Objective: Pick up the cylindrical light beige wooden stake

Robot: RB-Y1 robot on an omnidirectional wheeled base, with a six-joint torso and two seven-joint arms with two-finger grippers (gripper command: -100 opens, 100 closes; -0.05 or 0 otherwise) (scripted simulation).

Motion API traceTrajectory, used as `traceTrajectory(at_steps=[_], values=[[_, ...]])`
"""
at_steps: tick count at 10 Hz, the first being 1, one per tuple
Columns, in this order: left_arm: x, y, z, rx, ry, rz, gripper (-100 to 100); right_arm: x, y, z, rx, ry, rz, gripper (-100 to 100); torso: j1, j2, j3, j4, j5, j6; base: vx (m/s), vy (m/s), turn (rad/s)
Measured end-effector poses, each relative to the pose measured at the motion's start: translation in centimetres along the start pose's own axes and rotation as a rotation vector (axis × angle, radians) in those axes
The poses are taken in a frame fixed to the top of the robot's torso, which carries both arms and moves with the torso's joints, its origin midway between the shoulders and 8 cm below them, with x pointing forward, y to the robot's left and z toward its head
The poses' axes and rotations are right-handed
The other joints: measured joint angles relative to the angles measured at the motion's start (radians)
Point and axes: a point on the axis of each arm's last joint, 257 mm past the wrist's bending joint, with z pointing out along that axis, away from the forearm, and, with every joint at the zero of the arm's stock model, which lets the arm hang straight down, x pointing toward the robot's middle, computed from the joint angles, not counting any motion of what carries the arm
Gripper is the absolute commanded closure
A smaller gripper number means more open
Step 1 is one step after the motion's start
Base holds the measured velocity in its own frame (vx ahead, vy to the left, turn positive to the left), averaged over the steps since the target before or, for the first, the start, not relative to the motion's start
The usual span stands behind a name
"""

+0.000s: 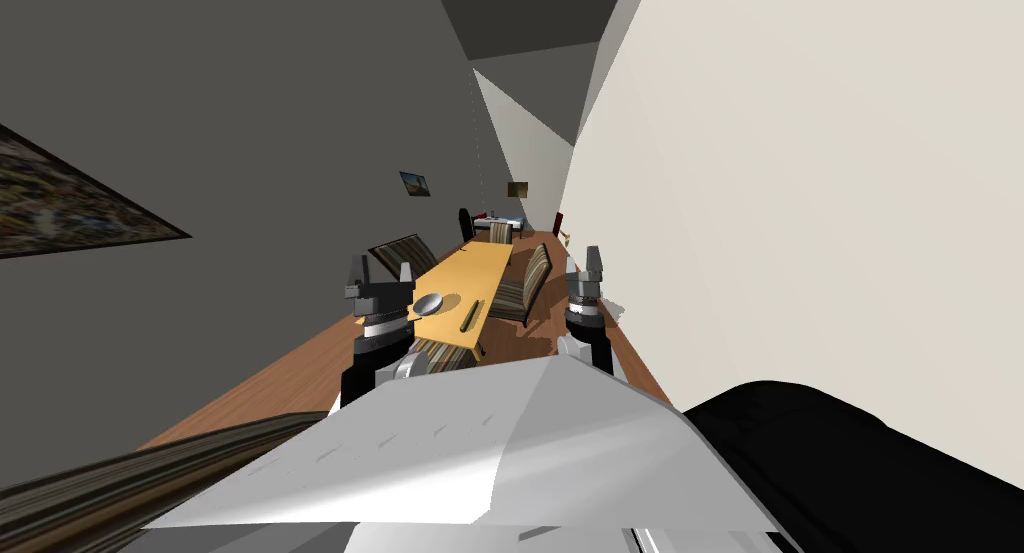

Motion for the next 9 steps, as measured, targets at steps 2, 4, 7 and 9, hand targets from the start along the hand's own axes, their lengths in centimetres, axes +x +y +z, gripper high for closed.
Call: traceTrajectory(at_steps=[2,4,7,9], values=[[0.0,0.9,-0.2,-0.037,0.028,0.001,-100,0.0,0.0,0.0,0.000,0.000,0.000,0,-0.002,0.002,0.001,0.000,0.000,0.000,-0.048,-0.044,0.035],[-0.3,2.7,-0.7,-0.104,0.051,-0.006,-100,0.0,0.0,0.0,0.000,0.000,0.000,0,-0.004,0.004,0.003,0.001,-0.001,0.000,-0.074,-0.065,0.050],[-1.3,5.8,-1.9,-0.220,0.061,-0.022,-100,0.0,0.0,0.0,0.000,0.000,0.000,0,-0.004,0.004,0.003,0.001,-0.001,0.000,-0.060,-0.058,0.036],[-2.1,7.5,-2.0,-0.279,0.059,-0.030,-100,0.0,0.0,0.0,0.000,0.000,0.000,0,-0.003,0.002,0.001,0.001,-0.001,0.000,-0.034,-0.040,0.028]])
